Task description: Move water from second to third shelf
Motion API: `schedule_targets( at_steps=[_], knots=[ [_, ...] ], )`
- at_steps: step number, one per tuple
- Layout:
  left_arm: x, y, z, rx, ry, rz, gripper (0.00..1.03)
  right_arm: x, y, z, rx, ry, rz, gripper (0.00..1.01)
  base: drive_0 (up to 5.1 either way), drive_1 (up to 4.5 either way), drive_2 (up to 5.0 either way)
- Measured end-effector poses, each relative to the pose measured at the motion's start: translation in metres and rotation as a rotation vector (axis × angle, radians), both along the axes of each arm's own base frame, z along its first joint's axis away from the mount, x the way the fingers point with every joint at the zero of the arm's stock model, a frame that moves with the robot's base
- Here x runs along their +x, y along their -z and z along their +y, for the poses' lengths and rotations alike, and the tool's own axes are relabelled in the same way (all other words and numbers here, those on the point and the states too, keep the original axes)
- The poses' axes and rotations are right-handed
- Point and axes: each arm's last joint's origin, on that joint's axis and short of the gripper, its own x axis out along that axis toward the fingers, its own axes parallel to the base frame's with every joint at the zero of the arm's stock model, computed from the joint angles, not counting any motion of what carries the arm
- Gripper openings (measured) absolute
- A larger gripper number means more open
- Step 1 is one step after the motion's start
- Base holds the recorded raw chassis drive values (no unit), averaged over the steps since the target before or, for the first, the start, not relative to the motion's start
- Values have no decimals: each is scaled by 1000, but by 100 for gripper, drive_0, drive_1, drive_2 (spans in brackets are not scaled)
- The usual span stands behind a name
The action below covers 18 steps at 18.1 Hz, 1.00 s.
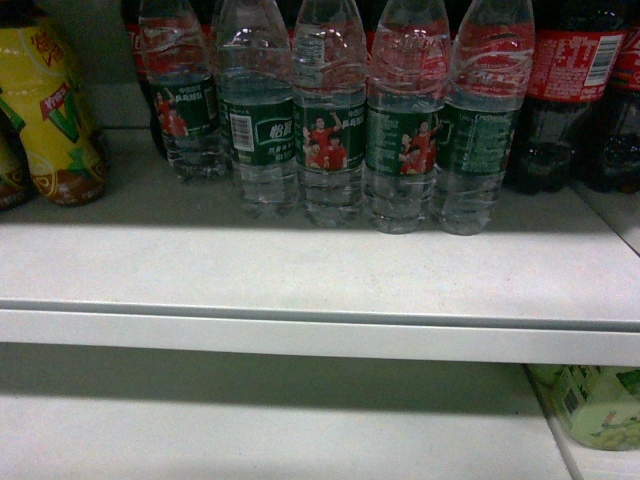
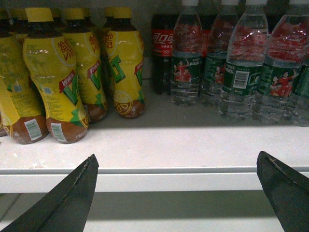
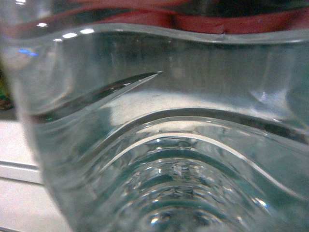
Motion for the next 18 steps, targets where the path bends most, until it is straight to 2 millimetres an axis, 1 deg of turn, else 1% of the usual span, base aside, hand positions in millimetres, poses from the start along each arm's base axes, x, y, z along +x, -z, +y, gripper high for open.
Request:
schedule_targets(
  at_steps=[5,18],
  knots=[
    [0,0,0,0,0,0,98,-4,-4,-4,-15,18,-31,41,0,0,0],
    [0,0,0,0,0,0,98,-4,-3,-4,-19,19,-30,41,0,0,0]
  ],
)
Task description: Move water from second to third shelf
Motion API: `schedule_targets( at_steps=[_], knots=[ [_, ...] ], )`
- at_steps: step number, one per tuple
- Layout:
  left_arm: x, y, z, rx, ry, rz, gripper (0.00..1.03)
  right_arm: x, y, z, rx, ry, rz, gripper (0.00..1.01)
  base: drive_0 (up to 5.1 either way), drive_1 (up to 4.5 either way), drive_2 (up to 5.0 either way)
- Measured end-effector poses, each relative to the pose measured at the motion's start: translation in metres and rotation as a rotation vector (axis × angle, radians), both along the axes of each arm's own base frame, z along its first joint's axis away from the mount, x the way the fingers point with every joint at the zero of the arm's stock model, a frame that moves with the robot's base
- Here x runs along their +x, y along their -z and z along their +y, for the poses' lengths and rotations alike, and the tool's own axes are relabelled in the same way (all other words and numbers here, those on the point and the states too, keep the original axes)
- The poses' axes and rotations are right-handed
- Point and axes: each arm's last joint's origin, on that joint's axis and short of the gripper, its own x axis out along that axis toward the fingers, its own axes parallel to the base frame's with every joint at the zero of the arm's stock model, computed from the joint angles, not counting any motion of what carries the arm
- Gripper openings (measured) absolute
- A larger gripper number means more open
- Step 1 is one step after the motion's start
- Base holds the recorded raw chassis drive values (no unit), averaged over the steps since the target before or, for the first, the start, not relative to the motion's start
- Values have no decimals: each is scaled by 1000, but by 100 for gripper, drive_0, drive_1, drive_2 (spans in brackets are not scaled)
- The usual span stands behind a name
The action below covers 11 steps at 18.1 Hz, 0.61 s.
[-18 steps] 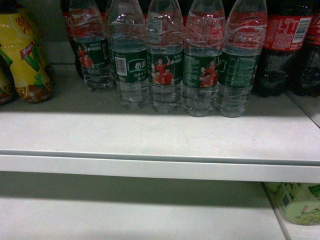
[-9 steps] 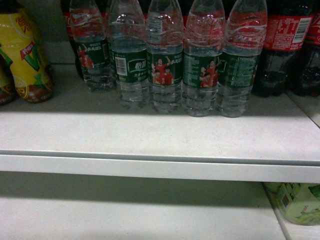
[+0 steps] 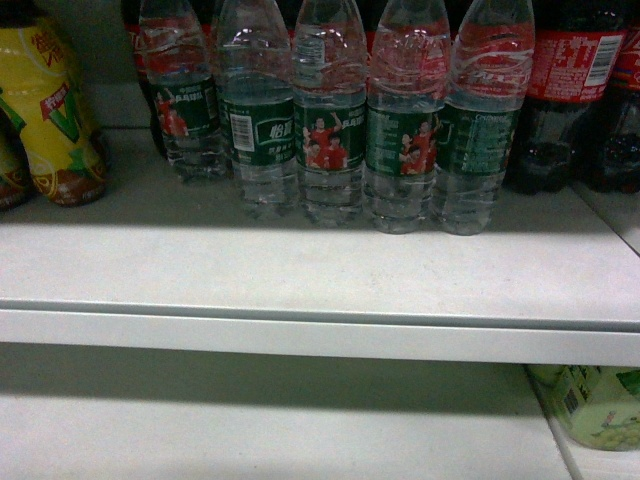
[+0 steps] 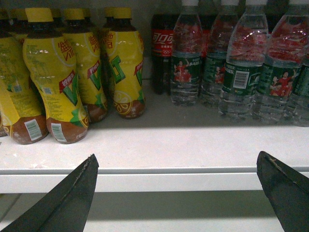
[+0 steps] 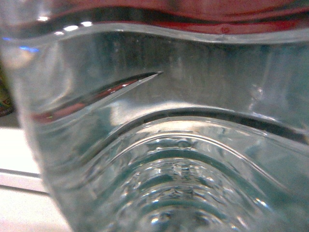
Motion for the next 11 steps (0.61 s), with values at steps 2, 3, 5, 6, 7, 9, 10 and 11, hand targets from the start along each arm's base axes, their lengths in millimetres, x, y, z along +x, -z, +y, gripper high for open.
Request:
schedule_targets(
  at_steps=[2,3,5,6,7,9,10,11],
  knots=[
    [0,0,0,0,0,0,98,0,0,0,0,0,0,41,0,0,0],
    [0,0,0,0,0,0,98,0,0,0,0,0,0,41,0,0,0],
    [0,0,0,0,0,0,98,0,0,0,0,0,0,41,0,0,0],
    [0,0,0,0,0,2,98,0,1,0,0,0,5,41,0,0,0],
    [0,0,0,0,0,3,98,0,3,0,-1,0,14,41,0,0,0],
    [0,0,0,0,-1,4,98,0,4,0,-1,0,16,41,0,0,0],
    [0,0,0,0,-4,1,98,0,3,0,-2,0,13,41,0,0,0],
    [0,0,0,0,2,0,98,0,3,0,-2,0,11,41,0,0,0]
  ],
)
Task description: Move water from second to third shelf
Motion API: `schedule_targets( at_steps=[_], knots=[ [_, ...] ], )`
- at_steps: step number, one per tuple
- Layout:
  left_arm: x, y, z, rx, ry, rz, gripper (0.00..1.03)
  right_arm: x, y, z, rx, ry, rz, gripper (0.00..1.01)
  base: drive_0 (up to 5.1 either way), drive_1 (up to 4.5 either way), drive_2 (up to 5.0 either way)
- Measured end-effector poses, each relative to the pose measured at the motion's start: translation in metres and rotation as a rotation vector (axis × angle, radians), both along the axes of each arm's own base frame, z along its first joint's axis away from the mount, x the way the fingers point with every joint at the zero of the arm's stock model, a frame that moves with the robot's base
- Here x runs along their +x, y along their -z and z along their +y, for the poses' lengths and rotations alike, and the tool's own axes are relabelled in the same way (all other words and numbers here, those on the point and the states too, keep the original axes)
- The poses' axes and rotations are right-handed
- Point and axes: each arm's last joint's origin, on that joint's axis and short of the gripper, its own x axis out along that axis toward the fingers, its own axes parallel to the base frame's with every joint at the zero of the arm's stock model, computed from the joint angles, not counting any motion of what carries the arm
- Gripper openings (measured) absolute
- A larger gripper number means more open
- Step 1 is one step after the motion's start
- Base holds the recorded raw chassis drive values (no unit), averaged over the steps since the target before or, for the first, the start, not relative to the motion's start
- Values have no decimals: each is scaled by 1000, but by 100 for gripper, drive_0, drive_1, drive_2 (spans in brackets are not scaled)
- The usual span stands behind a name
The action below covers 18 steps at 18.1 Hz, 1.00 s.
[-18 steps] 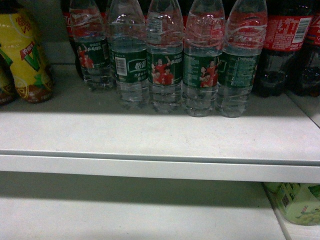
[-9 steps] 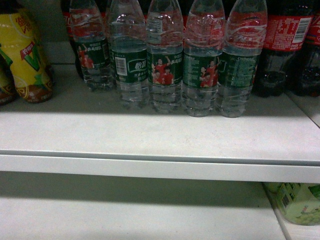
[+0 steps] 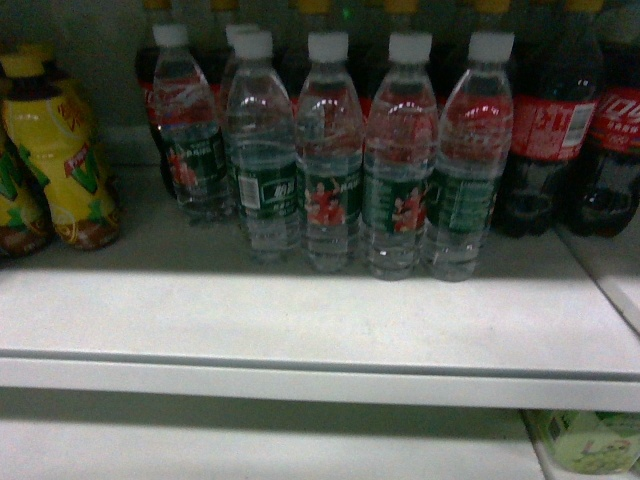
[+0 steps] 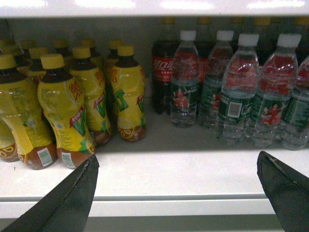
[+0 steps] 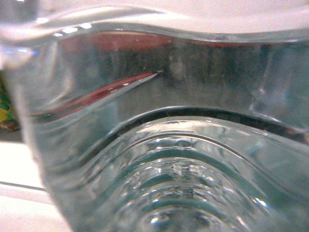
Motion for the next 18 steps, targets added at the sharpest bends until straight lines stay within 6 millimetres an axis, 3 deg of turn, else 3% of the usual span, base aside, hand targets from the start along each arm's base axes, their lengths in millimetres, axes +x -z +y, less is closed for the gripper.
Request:
schedule_targets(
  at_steps=[18],
  knots=[
    [0,0,0,0,-2,-3,98,0,-1,0,-2,-1,-7,41,0,0,0]
  ],
)
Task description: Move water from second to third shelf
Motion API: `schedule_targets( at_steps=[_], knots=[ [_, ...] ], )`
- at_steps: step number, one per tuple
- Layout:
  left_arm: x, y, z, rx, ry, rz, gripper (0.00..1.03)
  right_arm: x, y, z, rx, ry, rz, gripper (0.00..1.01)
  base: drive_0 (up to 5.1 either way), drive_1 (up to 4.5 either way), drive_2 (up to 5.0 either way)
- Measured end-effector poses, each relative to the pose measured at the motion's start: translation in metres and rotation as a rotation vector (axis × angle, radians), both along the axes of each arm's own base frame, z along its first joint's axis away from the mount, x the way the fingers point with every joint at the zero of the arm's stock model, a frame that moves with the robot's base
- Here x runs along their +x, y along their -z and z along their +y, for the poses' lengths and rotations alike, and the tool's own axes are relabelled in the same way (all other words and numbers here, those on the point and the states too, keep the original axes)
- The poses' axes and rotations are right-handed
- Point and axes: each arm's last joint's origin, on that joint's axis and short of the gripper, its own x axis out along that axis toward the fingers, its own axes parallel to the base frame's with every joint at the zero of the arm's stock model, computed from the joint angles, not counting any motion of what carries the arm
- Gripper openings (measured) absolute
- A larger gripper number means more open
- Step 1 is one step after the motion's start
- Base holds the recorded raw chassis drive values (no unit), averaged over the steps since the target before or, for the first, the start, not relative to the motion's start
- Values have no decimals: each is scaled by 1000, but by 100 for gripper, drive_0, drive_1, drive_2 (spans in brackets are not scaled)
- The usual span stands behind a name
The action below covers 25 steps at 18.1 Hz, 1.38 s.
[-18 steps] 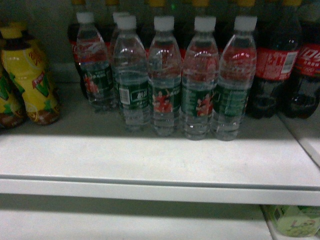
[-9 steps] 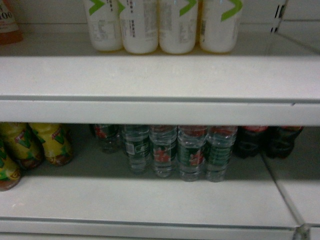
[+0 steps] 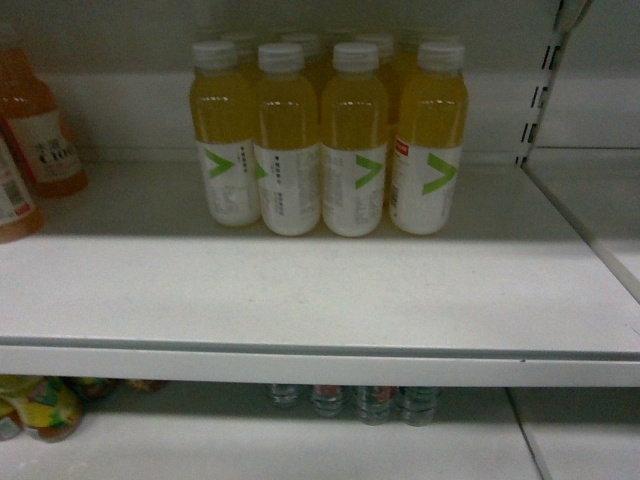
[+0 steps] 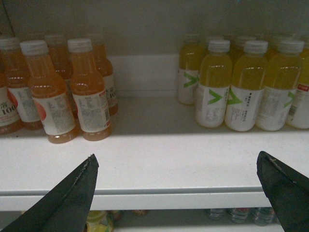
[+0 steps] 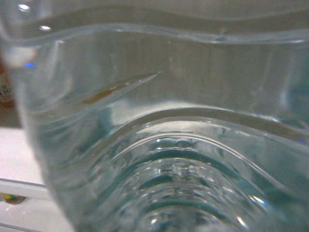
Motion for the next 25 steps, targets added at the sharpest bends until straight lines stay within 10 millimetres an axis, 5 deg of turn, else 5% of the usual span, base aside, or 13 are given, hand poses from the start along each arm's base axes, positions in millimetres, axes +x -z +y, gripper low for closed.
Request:
schedule_targets(
  at_steps=[21,25],
  knots=[
    [0,0,0,0,1,3,98,0,-1,0,0,0,-1,41,0,0,0],
    [0,0,0,0,2,4,98,0,0,0,-1,8,-1,41,-462,161,333]
  ],
)
